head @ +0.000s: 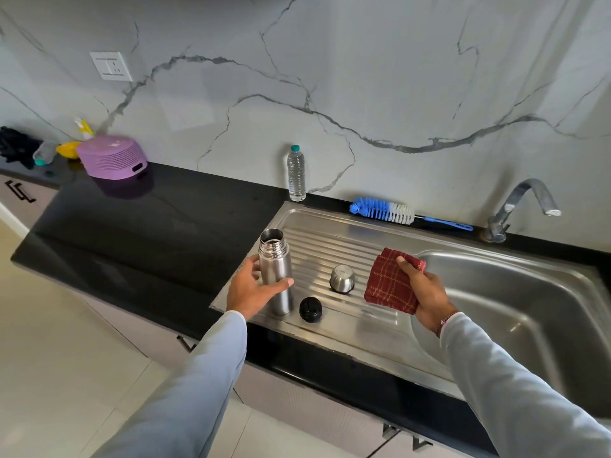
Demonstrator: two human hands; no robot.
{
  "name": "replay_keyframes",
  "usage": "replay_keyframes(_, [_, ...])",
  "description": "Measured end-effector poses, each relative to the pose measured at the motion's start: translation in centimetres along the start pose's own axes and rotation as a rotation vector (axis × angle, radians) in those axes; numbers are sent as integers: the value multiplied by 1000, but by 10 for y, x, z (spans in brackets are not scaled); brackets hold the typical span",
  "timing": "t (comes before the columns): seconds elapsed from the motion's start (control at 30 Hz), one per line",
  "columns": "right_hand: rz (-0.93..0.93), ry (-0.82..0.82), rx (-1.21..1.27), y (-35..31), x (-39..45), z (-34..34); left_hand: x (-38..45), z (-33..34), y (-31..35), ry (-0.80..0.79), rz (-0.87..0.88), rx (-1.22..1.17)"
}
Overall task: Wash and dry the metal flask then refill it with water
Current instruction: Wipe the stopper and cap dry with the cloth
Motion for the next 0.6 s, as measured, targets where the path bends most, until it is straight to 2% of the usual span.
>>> replay_keyframes(0.13, [9,-45,16,-6,-4,-17,-39,-6,6,329,-44,-190])
replay_keyframes(0.2, [16,-61,15,-9,-5,-25,-58,-2,16,465,-26,-206])
replay_keyframes(0.27, [19,-81,13,-14,-8,-35,-73,13,34,532,31,-176])
replay_keyframes(0.33, [24,-92,11,-17,-10,-42,-78,36,55,478,132,-113])
replay_keyframes(0.4, [20,-101,7,-20,-11,-56,-76,71,73,344,174,-22])
replay_keyframes(0.6, [20,-129,-7,-28,-12,-86,-34,148,80,22,41,279])
Point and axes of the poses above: each hand's wrist, its own x-axis towards the middle knuckle, its own z-axis out of the palm, y = z × x, the point moved 6 cm from there along x, towards the middle knuckle, and after that the axes turned 4 degrees about x, right-handed, at the moved point
